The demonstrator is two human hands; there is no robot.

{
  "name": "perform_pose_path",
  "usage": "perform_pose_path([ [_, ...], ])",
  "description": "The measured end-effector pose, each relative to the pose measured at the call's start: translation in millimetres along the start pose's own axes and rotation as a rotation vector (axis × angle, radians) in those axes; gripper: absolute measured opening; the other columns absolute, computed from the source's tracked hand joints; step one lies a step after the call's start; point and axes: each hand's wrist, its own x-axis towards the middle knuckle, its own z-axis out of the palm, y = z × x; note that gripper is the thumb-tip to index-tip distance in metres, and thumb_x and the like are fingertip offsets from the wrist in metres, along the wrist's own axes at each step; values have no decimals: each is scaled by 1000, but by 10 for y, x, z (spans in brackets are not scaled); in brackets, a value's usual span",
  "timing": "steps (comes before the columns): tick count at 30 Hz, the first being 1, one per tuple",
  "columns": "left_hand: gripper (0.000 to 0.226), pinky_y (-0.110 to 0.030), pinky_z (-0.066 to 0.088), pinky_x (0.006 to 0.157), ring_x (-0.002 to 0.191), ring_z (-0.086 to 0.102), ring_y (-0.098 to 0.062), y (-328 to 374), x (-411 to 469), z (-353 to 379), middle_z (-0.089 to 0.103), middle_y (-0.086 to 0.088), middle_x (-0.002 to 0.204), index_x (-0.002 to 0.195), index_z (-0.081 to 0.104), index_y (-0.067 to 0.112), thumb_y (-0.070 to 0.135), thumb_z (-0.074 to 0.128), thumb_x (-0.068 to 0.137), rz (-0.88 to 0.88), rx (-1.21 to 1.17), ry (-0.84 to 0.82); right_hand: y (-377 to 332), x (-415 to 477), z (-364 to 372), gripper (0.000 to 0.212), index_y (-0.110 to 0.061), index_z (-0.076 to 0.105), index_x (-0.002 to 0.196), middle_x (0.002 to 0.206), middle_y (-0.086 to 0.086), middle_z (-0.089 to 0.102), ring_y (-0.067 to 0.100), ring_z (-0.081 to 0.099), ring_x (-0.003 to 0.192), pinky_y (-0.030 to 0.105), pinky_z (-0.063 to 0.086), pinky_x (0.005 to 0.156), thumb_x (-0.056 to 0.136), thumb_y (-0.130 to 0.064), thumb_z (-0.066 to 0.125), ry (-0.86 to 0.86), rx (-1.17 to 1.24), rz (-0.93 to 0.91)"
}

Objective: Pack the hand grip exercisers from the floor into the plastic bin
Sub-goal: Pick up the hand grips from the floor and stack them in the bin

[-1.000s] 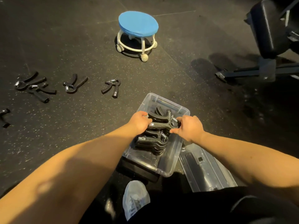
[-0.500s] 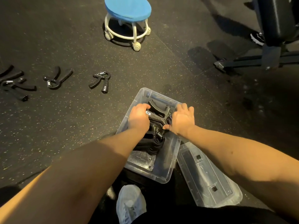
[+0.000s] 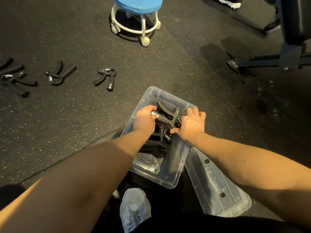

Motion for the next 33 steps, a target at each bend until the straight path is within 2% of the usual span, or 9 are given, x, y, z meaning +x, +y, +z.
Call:
perform_pose_path([
  [7, 46, -30, 43, 101, 125, 55, -20, 138, -68, -279, 59, 2, 137, 141, 51, 22, 25, 58, 95, -5, -20, -55, -31, -75, -157, 82, -21, 70, 109, 113, 3, 54, 27, 43, 116, 44, 33, 96, 64, -89, 56, 126, 211, 46],
  [10, 41, -33, 47, 103, 119, 60, -19, 188, 3, -645, 66, -1, 127, 133, 60, 20, 23, 62, 91, 33, -91, 32, -127, 7, -445, 86, -22, 69, 118, 115, 5, 54, 29, 45, 116, 46, 35, 95, 65, -89, 56, 198, 313, 12],
  [12, 38, -34, 49, 100, 113, 63, -15, 132, 93, -941, 68, -1, 121, 129, 62, 19, 22, 63, 92, -9, -124, 101, -256, 124, -693, 82, -22, 69, 119, 121, 5, 55, 30, 44, 120, 46, 35, 97, 67, -85, 59, 222, 383, -22],
  [16, 38, -35, 49, 98, 107, 64, -19, -254, 311, -1506, 70, -4, 113, 128, 62, 18, 25, 65, 92, -129, -79, 190, -733, 405, -1138, 78, -21, 66, 125, 129, 6, 55, 30, 41, 127, 47, 36, 102, 74, -79, 62, 178, 435, -106],
  [20, 33, -37, 50, 98, 108, 64, -23, -761, 626, -1813, 69, -3, 114, 123, 64, 17, 27, 67, 91, -275, -55, 228, -1405, 880, -1281, 75, -16, 61, 133, 127, 13, 60, 32, 51, 122, 44, 47, 100, 83, -72, 59, 51, 434, -238],
  [23, 34, -35, 50, 98, 109, 64, -23, -1123, 1004, -1792, 70, -2, 112, 123, 63, 17, 29, 67, 92, -367, -69, 209, -1949, 1359, -1174, 62, -11, 63, 127, 117, 12, 68, 32, 62, 111, 41, 54, 91, 88, -59, 64, -100, 609, -170],
  [27, 35, -35, 50, 96, 112, 62, -25, -1543, 1581, -1504, 68, -1, 117, 122, 63, 23, 35, 68, 90, -463, -65, 134, -2571, 2020, -833, 36, -8, 70, 101, 105, 14, 72, 33, 65, 103, 36, 52, 85, 89, -43, 71, -196, 808, -14],
  [30, 43, -40, 49, 99, 117, 60, -27, -1794, 1992, -1299, 60, -3, 127, 131, 57, 22, 34, 68, 91, -439, -15, 144, -2890, 2462, -557, 36, -7, 70, 104, 109, 13, 71, 32, 66, 102, 33, 49, 79, 88, -39, 74, -237, 858, 89],
  [33, 48, -42, 46, 97, 120, 55, -31, -1952, 2341, -1243, 42, -7, 136, 137, 51, 21, 35, 64, 94, -425, 94, 165, -3063, 2772, -349, 45, -7, 68, 111, 112, 12, 70, 32, 67, 103, 33, 49, 78, 84, -42, 76, -225, 902, 162],
])
